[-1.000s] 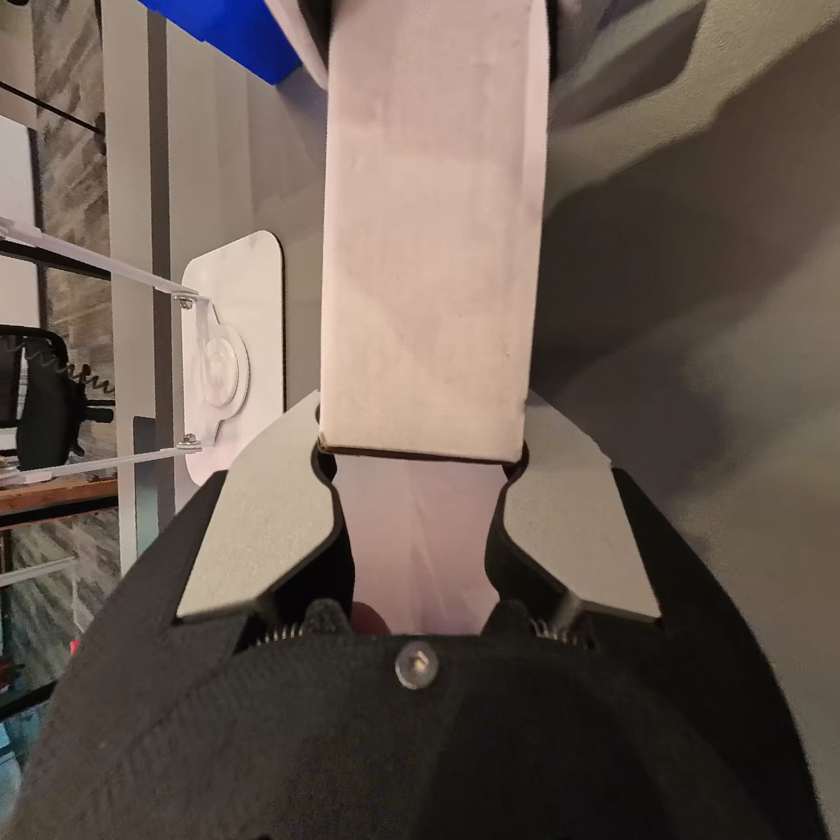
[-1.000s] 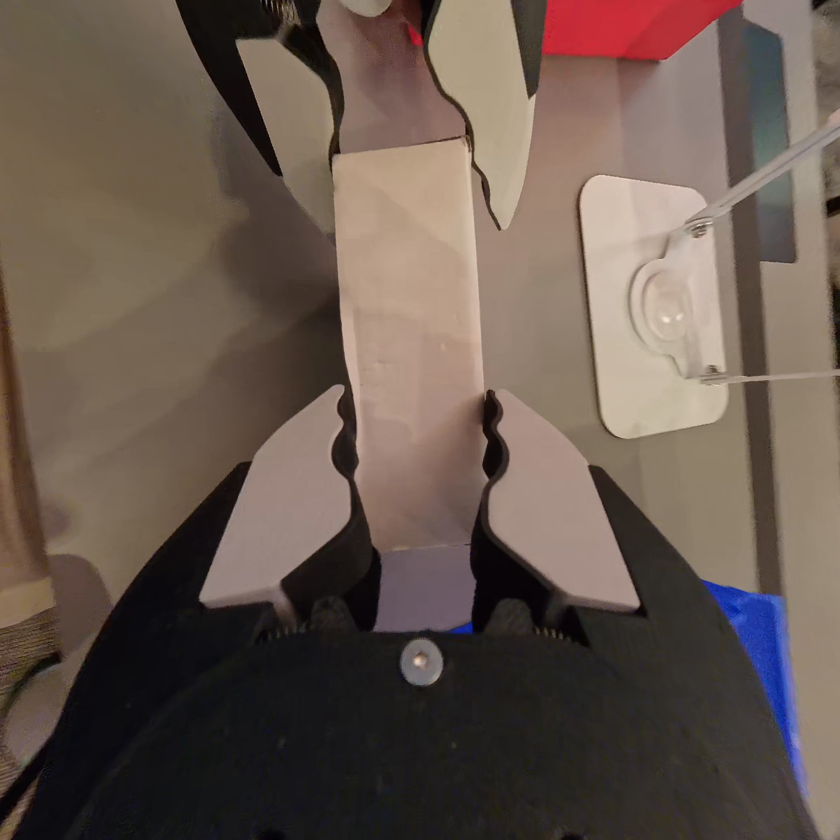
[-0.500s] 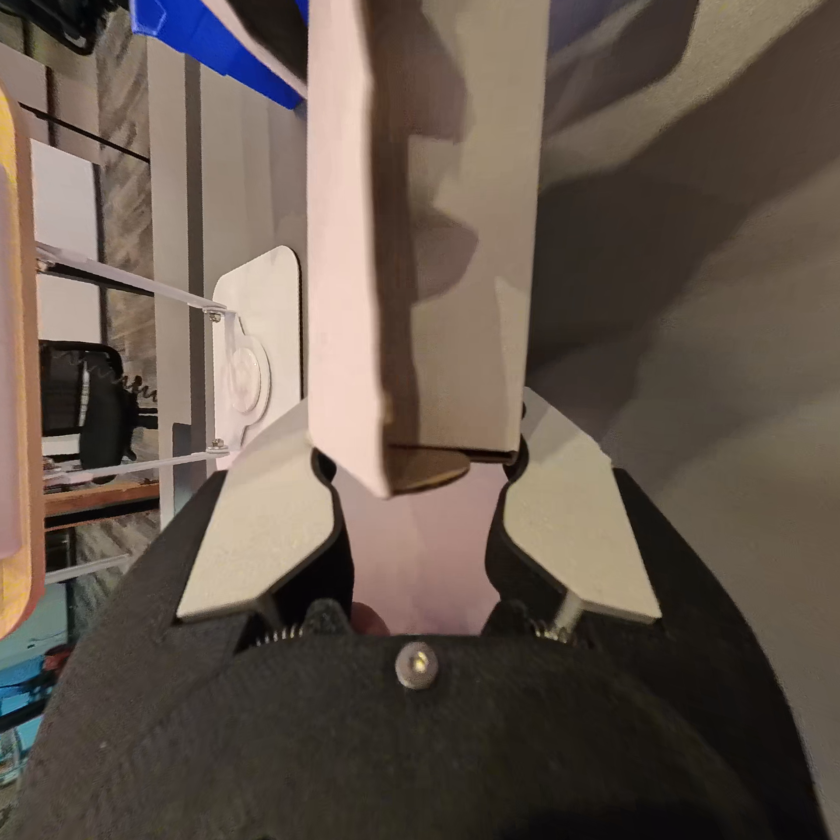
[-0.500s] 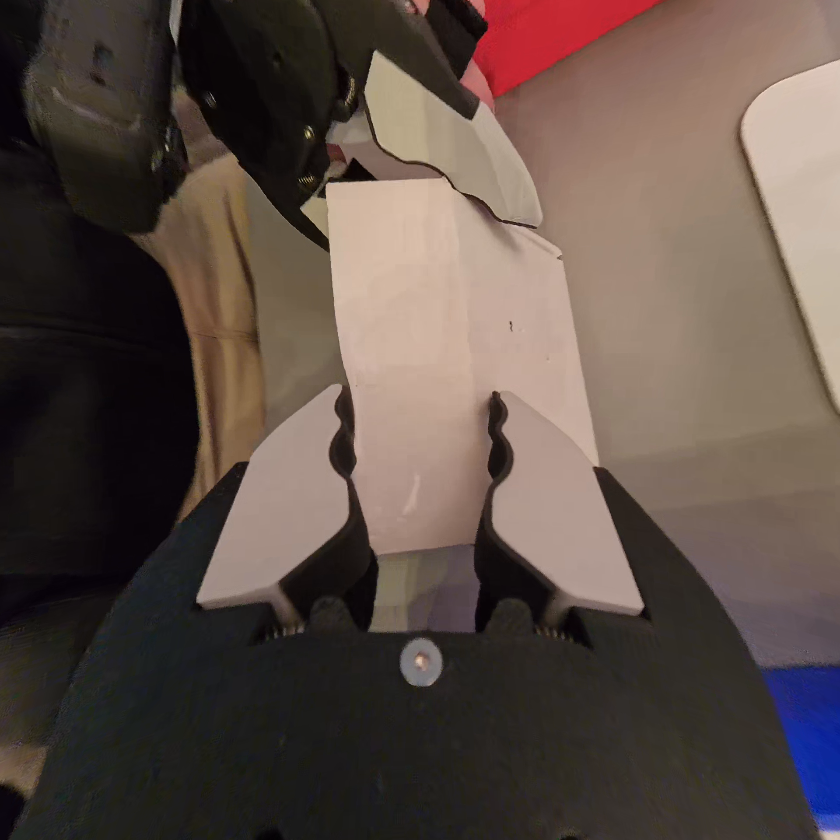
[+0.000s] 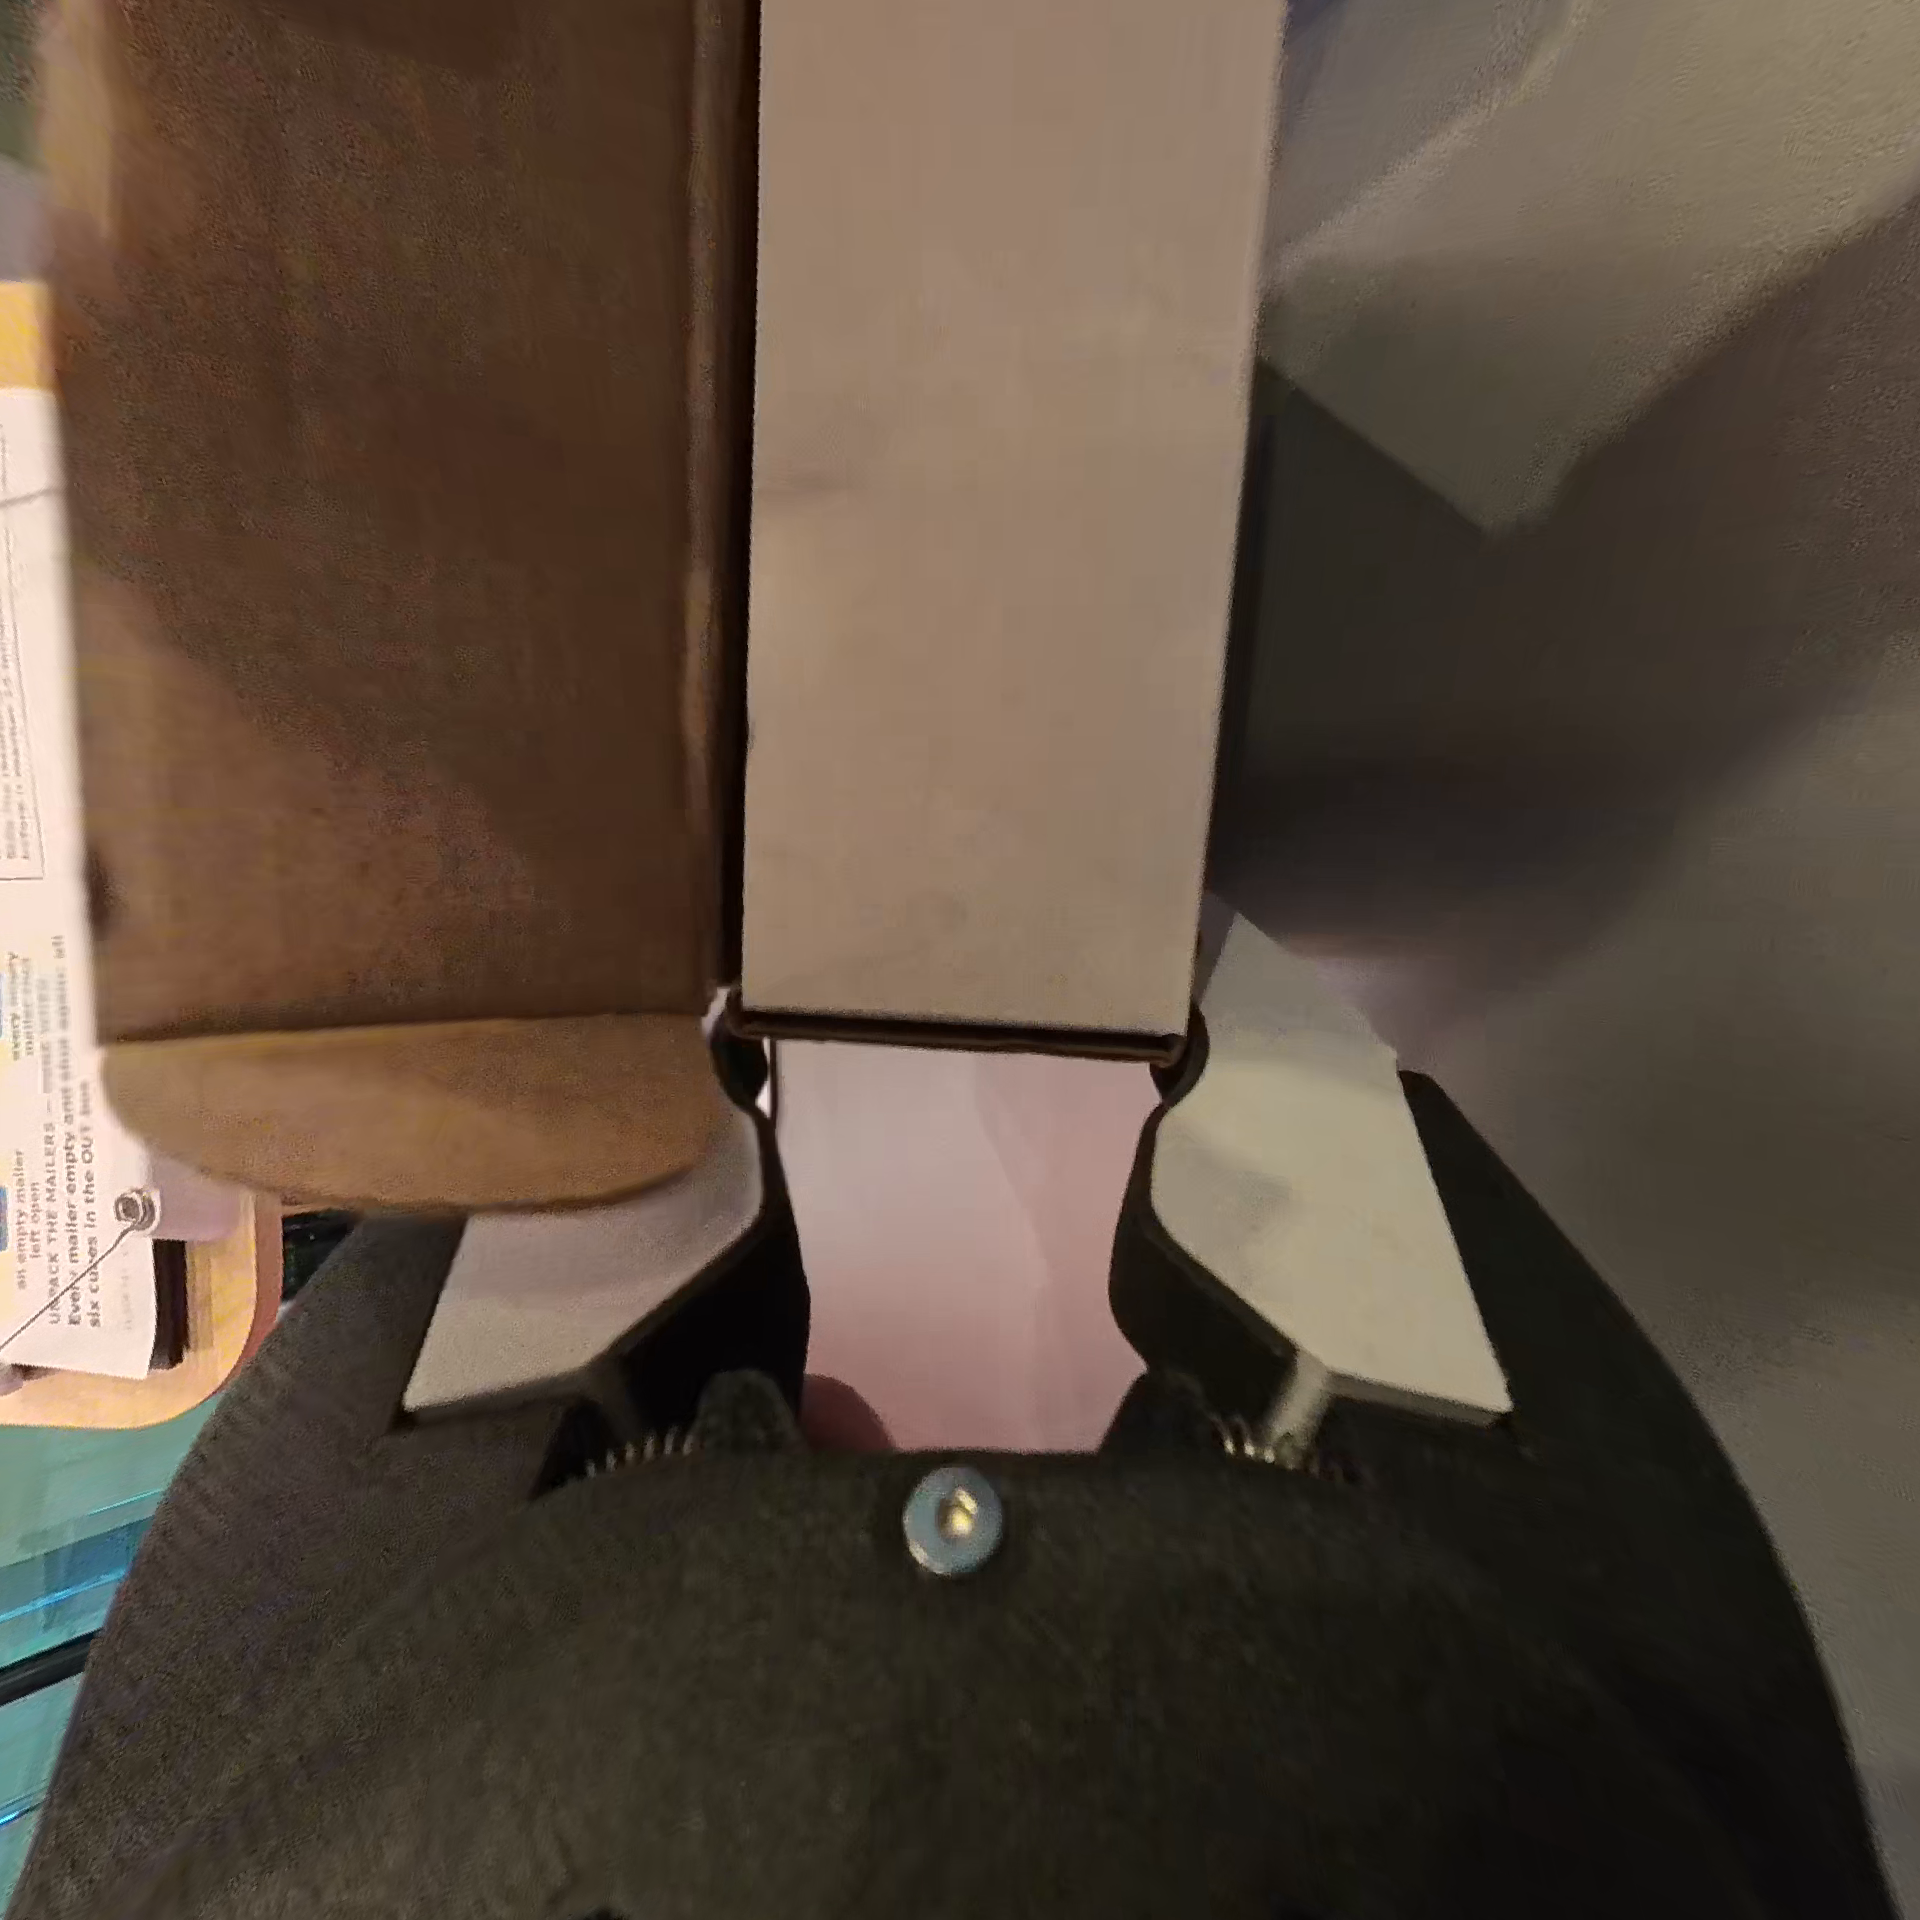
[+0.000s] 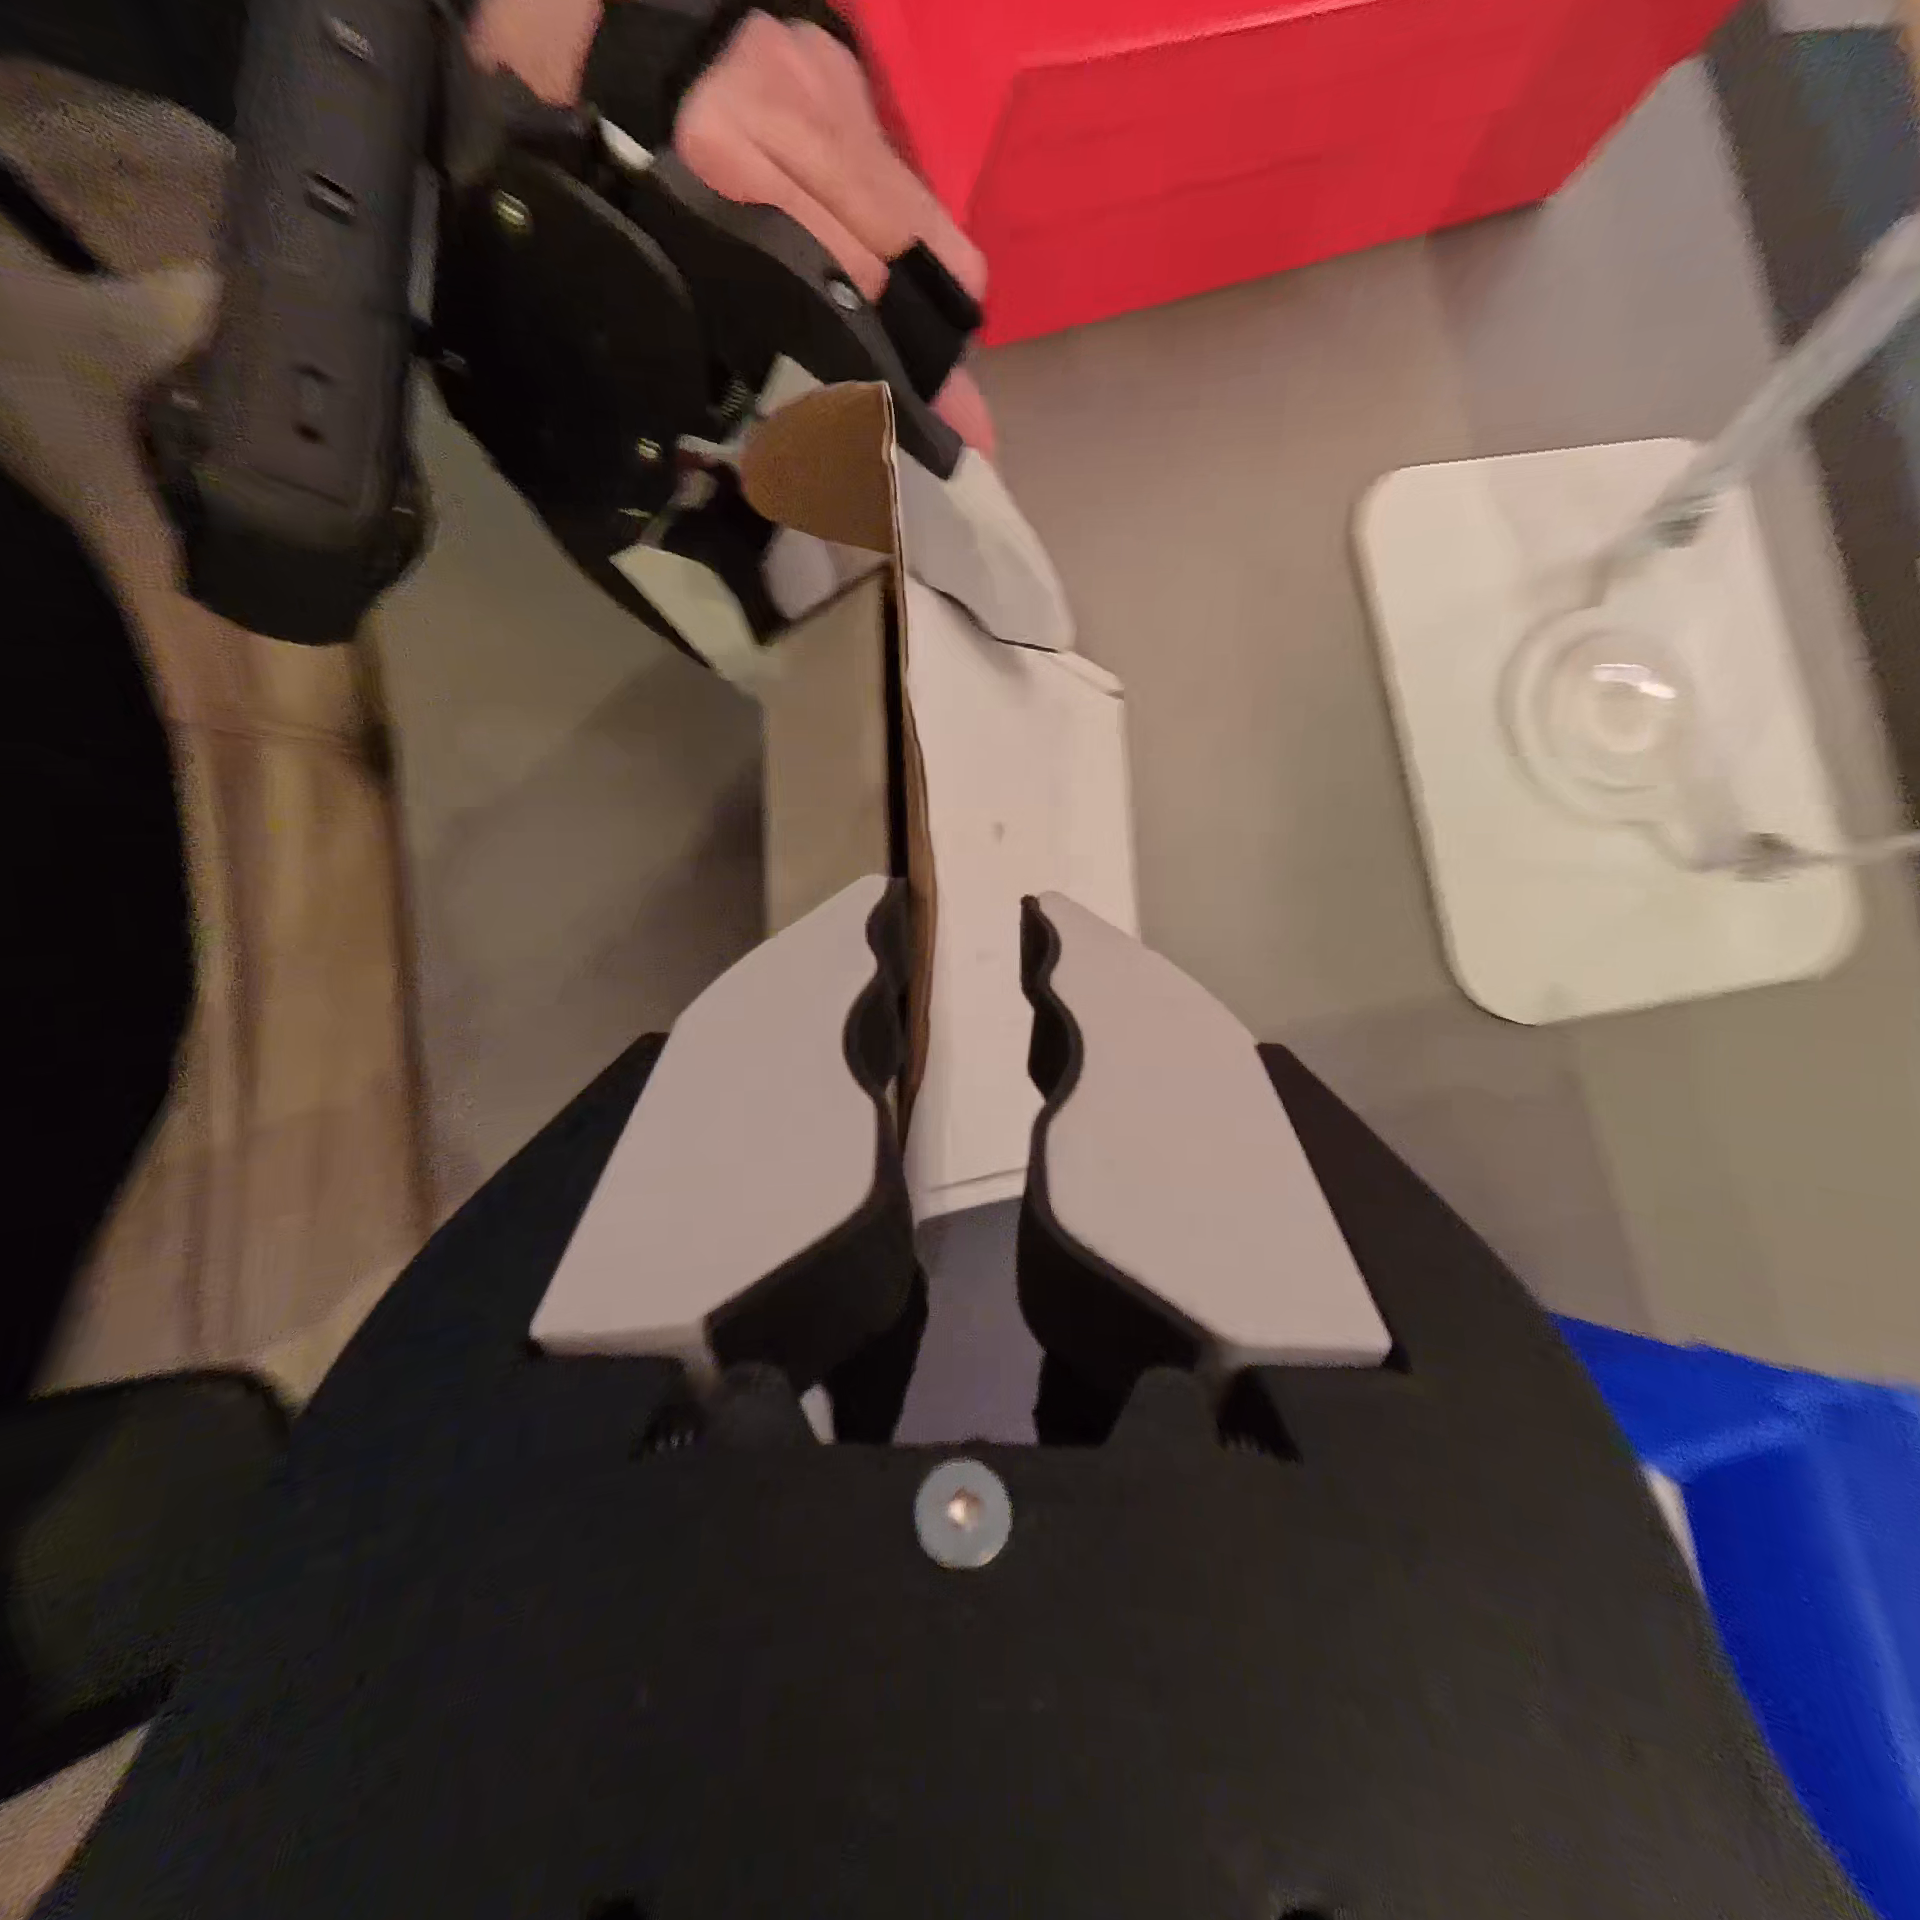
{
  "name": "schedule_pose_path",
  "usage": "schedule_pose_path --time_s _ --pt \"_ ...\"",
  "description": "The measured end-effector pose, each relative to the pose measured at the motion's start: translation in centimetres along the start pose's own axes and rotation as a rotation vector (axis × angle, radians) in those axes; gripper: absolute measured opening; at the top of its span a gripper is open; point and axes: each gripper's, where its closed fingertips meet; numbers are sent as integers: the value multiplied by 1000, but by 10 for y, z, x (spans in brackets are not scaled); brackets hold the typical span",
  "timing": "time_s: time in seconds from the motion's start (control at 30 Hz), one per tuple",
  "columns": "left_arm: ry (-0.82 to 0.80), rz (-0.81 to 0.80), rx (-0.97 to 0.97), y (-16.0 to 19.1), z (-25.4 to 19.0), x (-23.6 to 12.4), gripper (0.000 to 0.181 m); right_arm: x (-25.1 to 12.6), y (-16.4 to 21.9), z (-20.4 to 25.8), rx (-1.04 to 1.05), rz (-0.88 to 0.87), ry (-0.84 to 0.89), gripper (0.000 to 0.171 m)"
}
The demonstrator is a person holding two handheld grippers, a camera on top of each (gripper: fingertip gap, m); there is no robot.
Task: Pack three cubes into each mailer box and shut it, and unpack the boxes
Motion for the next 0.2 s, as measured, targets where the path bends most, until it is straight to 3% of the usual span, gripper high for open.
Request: schedule_pose_path --time_s 0.03,0.2 --pt "3 -9 -7 -2 -1 0 74 1 3 -8 -27 32 91 15" --pt "-31 -8 24 -2 -5 -2 74 7 7 2 -121 27 151 16"
Point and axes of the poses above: each gripper's, where its closed fingertips meet, x out along the fingers, y out of its underside, z = x × y across the jaws, and after that the axes turned 7 degrees about y, right-handed
